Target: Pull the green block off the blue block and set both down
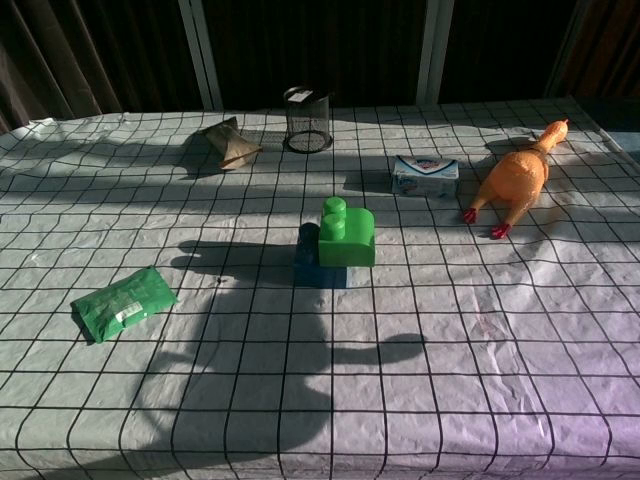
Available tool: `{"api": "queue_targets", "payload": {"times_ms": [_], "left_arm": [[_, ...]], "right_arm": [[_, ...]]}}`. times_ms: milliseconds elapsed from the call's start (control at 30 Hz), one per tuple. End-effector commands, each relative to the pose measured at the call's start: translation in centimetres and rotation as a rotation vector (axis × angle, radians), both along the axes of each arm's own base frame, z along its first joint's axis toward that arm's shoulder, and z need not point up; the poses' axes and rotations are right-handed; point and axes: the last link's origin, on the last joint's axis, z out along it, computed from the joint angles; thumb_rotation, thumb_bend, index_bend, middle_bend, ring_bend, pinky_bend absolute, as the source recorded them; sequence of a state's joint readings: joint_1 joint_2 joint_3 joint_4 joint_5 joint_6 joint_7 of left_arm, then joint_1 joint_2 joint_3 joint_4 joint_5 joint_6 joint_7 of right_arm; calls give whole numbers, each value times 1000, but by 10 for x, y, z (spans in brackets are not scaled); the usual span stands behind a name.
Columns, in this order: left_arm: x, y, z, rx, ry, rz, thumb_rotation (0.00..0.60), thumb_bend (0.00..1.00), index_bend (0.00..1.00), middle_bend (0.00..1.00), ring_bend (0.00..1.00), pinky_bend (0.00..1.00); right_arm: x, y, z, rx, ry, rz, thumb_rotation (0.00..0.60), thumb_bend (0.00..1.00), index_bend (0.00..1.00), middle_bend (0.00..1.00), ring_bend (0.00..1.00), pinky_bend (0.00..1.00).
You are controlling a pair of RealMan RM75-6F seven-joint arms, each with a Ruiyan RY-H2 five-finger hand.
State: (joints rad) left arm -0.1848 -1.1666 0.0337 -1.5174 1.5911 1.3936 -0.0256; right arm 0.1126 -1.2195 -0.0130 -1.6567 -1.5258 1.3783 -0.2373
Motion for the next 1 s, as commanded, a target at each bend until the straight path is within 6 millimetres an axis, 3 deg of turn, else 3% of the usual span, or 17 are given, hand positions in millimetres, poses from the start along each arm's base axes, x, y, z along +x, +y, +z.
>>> {"api": "queue_targets", "payload": {"times_ms": [33,200,300,500,600,800,1000], "left_arm": [[0,0,0,-4,-3,1,600,385,0,0,0,0],[0,-1,1,-7,-9,-1,600,385,0,0,0,0],[1,0,1,-12,-18,-9,600,385,0,0,0,0],[2,0,2,-25,-21,-18,600,386,0,0,0,0],[2,1,2,-25,-22,-15,600,385,0,0,0,0],[1,2,1,-48,-20,-14,600,385,0,0,0,0],[1,1,1,-61,-18,-8,600,386,0,0,0,0]], "right_arm": [[0,0,-1,5,0,1,600,173,0,0,0,0],[2,-3,-6,11,0,8,600,172,0,0,0,0],[12,-20,-19,44,-37,34,600,172,0,0,0,0],[56,-104,-63,163,-178,56,600,173,0,0,0,0],[83,-127,-83,244,-245,54,600,172,0,0,0,0],[133,-148,-110,318,-311,86,600,172,0,0,0,0],[169,-159,-129,377,-385,66,600,173,0,0,0,0]]}}
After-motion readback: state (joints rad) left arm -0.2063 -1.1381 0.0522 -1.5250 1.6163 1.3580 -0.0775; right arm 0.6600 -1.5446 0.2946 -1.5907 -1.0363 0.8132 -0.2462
